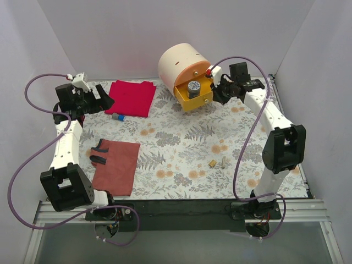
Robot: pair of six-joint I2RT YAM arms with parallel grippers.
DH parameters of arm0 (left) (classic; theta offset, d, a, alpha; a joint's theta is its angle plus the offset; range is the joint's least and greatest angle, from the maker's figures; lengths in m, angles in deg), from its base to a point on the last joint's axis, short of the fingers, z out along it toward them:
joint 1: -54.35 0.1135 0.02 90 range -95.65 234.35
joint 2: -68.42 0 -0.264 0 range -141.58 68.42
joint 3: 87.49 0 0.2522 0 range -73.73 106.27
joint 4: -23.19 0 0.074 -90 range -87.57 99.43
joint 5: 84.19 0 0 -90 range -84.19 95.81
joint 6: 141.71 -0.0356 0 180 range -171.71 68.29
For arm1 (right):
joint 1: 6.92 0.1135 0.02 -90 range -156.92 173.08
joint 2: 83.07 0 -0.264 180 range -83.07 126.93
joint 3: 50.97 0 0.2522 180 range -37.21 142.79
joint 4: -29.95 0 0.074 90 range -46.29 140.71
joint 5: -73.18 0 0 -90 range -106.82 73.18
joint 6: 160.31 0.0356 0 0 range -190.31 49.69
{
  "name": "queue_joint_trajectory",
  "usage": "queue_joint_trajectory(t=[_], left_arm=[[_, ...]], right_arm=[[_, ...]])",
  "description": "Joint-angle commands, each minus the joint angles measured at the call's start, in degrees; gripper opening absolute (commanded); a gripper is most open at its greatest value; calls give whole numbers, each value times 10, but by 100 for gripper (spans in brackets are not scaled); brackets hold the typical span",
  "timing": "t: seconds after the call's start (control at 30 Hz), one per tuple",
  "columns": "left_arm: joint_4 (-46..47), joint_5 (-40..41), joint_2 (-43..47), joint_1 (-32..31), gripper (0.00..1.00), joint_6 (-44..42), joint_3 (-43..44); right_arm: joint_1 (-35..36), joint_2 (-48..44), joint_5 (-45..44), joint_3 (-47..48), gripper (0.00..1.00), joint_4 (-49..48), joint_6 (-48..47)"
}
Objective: Sort the stationery into containers
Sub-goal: Close the drawer in the storage box.
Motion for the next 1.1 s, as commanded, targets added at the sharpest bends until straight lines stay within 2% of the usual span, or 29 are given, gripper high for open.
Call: queue_joint_trajectory(t=[0.0,0.23,0.6,1.07], left_arm=[[-4,-3,17,-5,87,-12,-13],[-7,14,32,-5,87,-21,-42],[-4,8,25,-5,87,-19,-49],[-9,15,30,-4,87,-26,-50]], right_arm=[[-3,42,8,52,1,-21,16],[-3,117,-1,135,1,-23,30],[2,163,-14,210,1,-49,56],[39,155,22,166,1,-46,68]])
